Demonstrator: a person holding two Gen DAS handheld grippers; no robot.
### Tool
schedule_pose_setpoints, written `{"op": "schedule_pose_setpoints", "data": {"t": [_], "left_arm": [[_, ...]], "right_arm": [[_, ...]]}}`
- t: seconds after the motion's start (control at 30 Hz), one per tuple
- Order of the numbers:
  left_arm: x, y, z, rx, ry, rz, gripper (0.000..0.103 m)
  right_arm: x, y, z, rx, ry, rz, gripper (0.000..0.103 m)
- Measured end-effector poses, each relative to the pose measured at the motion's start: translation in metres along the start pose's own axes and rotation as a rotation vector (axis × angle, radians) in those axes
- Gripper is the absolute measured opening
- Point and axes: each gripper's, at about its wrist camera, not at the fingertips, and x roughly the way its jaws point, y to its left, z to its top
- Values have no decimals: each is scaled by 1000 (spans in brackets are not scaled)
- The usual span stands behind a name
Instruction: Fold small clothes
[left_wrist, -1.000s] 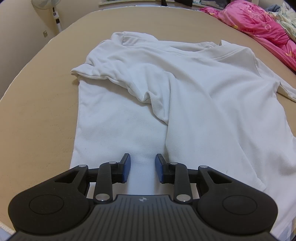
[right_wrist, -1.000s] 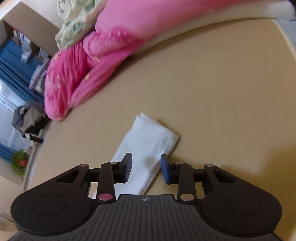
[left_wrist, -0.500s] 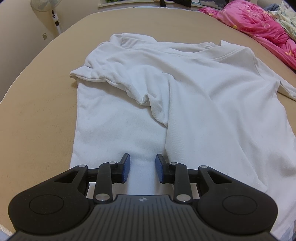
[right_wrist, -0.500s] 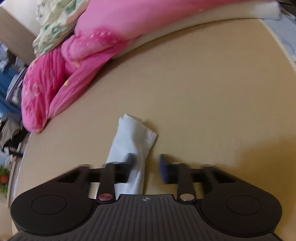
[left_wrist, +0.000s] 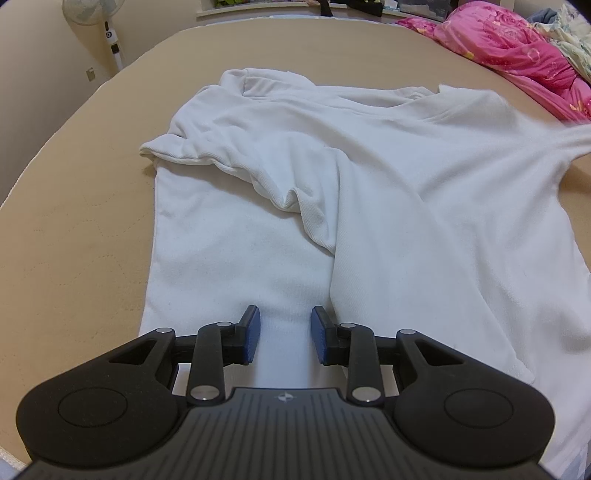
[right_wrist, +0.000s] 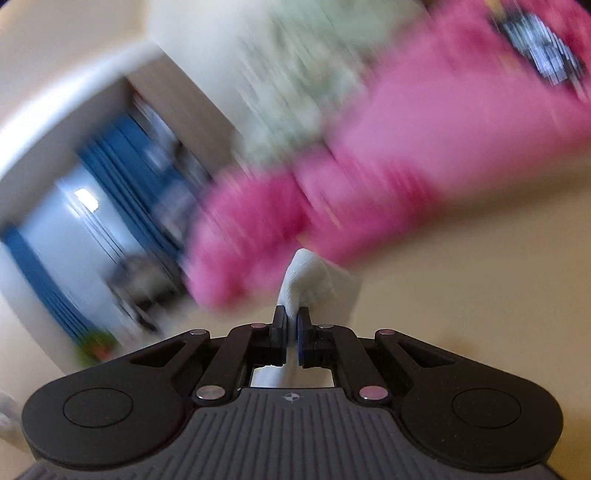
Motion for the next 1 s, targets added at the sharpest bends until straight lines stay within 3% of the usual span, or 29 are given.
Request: {"op": "schedule_pose_setpoints", "data": {"t": [0.03,0.1,0.2,0.27,0.33,0.37,0.43,0.53,0.63,0.7,0.77,0.9,1.0], "left_arm": [[0,0,0,1,-1,0,34],[-1,0,0,-2,-2,-1,34],[-2,1,0,-6,0,-2,34],[-1,2,0,-11,1,-2,34],[-2,3,1,-17,3,-5,34],[-2,4,1,-21,4,-6,34],[-3,6,3,-39,4,-13,34],[-9,12,6,-92,-10,-64,34],[-22,7,9,-104,-49,-148,34],[-28,-2,9,-69,-55,-209,38],[-29,-13,6,-20,-38,-223,45],[-32,-26,2,43,-32,-211,45],[-42,-17,3,-8,-56,-233,45]], "right_arm": [[-3,-1,6,-7,-43,-1,4],[8,-17,5,-3,-12,-113,4],[44,-56,-23,-18,203,-351,5],[57,-80,-43,-5,331,-437,4],[54,-80,-46,-34,310,-425,6],[56,-74,-43,-64,320,-445,14],[52,-59,-32,-104,283,-514,25],[27,-42,-19,-121,215,-640,28],[0,-9,-10,-84,206,-533,28],[-23,25,-8,-96,224,-417,28],[-46,64,-10,-139,258,-277,29],[-107,136,-33,-257,416,-3,40],[-152,168,-60,-318,561,134,45]]}}
